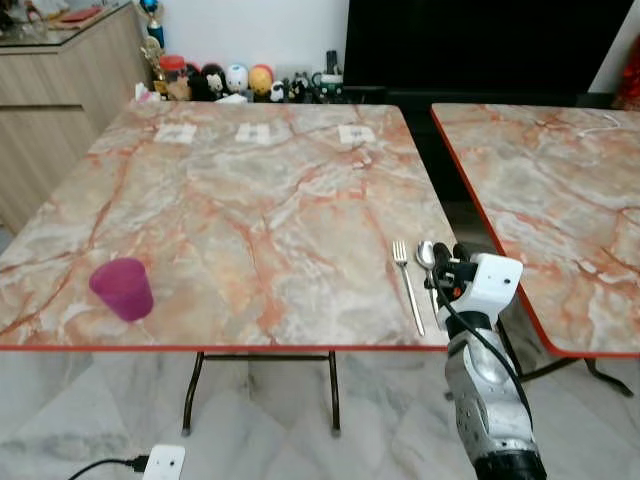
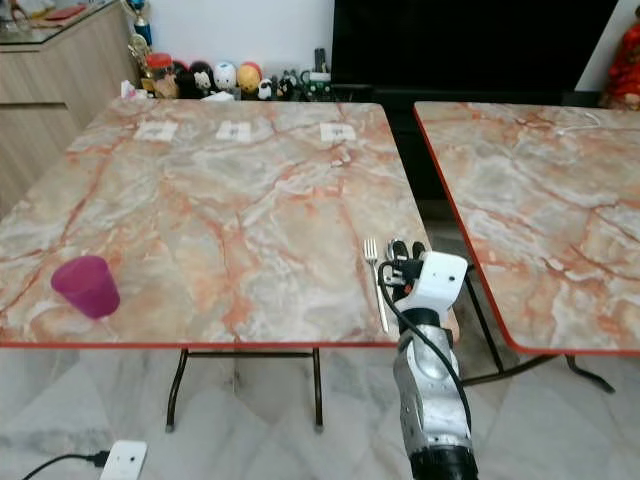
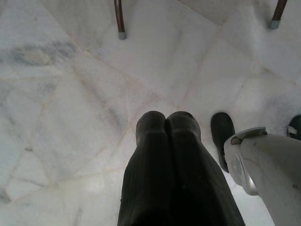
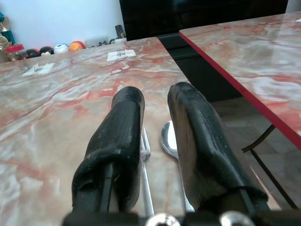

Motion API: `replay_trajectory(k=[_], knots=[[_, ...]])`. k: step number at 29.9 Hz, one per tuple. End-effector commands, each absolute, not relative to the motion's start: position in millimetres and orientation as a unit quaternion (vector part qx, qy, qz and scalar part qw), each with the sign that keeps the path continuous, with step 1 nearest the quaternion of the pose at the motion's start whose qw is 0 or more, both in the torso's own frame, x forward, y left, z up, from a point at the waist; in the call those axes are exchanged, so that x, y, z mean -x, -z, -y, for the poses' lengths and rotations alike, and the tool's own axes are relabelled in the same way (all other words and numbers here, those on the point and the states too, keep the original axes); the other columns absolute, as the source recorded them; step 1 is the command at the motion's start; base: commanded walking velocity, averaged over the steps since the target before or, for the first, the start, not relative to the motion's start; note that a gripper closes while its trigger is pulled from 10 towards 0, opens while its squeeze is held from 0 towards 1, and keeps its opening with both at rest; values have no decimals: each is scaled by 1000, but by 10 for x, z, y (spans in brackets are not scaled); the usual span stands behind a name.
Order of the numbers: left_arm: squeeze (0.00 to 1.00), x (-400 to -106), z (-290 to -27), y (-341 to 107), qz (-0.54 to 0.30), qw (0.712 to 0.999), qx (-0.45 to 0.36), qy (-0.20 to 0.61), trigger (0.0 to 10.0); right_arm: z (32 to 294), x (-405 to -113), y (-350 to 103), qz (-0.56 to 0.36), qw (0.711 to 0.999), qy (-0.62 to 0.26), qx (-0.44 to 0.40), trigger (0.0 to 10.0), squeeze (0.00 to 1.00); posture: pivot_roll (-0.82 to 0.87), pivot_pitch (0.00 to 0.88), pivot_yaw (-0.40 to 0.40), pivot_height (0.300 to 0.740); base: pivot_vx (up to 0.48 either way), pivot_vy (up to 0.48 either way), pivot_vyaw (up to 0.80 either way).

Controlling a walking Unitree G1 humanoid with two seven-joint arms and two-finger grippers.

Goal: Setting the table

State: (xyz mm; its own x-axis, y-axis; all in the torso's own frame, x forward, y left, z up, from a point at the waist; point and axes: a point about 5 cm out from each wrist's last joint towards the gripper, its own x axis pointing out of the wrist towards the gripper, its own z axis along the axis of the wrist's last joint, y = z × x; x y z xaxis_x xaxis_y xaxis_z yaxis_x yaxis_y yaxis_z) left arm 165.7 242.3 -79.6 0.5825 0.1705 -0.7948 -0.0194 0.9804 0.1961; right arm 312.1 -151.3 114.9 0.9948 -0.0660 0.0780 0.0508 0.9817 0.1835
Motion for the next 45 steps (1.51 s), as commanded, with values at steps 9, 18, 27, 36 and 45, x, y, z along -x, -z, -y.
replay_trajectory(k=[9, 18, 27, 36, 45], knots=[[0, -1625, -2426, 810, -458, 883, -86, -53, 10000, 1535, -3114, -1146, 43, 994, 41, -87, 10000, 0, 34, 31, -20, 740, 250, 0, 0], [0, -1627, -2430, 807, -457, 883, -89, -53, 10000, 1571, -3015, -1081, 22, 995, 41, -83, 10000, 1000, 31, 34, -22, 740, 0, 0, 0], [0, -1628, -2433, 806, -458, 883, -92, -50, 10000, 1708, -2793, -988, -31, 995, 83, -51, 10000, 1000, 23, 30, -23, 740, 0, 0, 0], [0, -1628, -2428, 808, -458, 883, -92, -50, 10000, 1625, -2926, -884, -105, 991, 63, -63, 10000, 0, 29, 25, -22, 740, 0, 0, 0], [0, -1619, -2434, 810, -459, 882, -94, -49, 10000, 1589, -3066, -871, -130, 987, 73, -60, 10000, 0, 34, 2, -15, 740, 0, 0, 0]])
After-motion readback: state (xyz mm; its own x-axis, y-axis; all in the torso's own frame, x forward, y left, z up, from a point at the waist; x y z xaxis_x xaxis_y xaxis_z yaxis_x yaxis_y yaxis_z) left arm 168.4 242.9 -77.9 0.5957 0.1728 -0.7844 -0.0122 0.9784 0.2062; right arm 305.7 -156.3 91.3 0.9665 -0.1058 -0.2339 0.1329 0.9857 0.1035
